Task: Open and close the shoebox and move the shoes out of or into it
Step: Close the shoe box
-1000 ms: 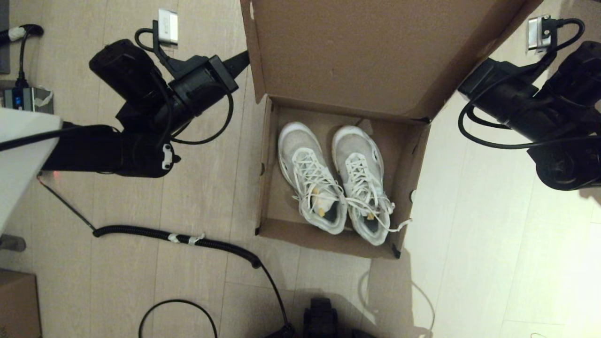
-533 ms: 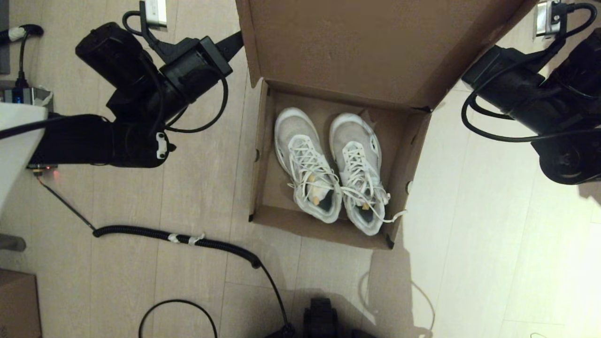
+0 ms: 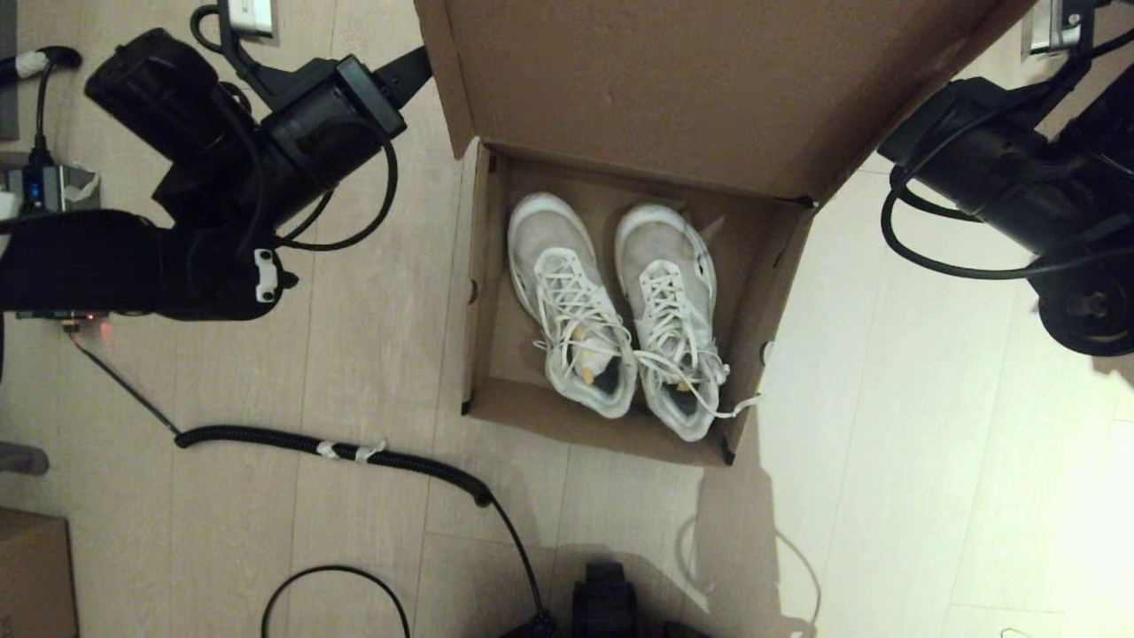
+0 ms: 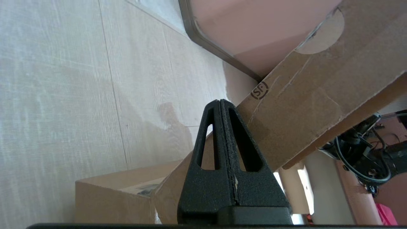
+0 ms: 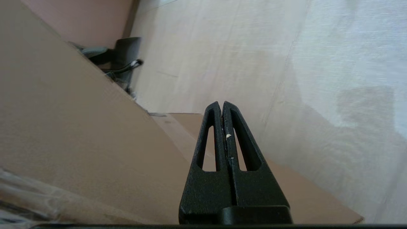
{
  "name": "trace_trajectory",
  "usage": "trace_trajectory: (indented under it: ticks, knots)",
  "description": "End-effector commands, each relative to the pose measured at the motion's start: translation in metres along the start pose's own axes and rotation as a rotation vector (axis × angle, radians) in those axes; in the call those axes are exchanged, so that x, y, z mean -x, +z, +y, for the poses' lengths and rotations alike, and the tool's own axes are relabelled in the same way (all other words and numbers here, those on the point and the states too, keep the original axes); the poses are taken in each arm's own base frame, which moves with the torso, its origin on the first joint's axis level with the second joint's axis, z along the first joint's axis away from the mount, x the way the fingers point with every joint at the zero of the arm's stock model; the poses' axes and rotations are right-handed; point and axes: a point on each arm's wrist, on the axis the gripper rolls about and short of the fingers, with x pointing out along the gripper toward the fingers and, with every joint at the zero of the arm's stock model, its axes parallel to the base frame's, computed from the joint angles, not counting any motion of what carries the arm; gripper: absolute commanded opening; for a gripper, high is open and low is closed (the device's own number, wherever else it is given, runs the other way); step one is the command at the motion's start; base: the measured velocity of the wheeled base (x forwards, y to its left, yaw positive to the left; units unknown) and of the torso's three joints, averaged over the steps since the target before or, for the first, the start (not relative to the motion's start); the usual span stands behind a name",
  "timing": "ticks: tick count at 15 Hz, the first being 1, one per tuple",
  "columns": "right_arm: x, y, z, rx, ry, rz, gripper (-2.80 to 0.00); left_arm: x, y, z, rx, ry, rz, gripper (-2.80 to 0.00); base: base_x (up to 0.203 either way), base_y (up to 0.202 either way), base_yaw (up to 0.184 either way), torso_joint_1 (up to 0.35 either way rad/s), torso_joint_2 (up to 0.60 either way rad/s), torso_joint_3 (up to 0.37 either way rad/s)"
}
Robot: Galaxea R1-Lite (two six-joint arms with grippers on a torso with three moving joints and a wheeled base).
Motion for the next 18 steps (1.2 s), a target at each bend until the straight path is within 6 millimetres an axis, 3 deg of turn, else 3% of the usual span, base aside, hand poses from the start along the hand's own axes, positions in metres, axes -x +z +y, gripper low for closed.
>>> trace_trajectory:
  ticks: [1,7,14,18]
  knots:
    - [0.003,0.004,0.01,0.0,0.02,-0.004,-2.8,-0.004,0.002,-0.02,0.015,-0.05,-0.001,-2.8,0.0,0.0,0.0,0.0,0.0,0.0]
    - [0.001,0.002,0.026,0.075,0.088,0.015,-2.8,0.0,0.013,-0.039,-0.028,-0.128,0.006,-2.8,0.0,0.0,0.0,0.0,0.0,0.0]
    - [0.003,-0.027,0.019,0.217,0.096,0.083,-2.8,0.009,-0.014,-0.038,-0.09,-0.136,0.076,-2.8,0.0,0.0,0.0,0.0,0.0,0.0]
    - [0.003,-0.04,0.032,0.209,0.135,0.112,-2.8,0.013,-0.022,-0.047,-0.103,-0.143,0.1,-2.8,0.0,0.0,0.0,0.0,0.0,0.0]
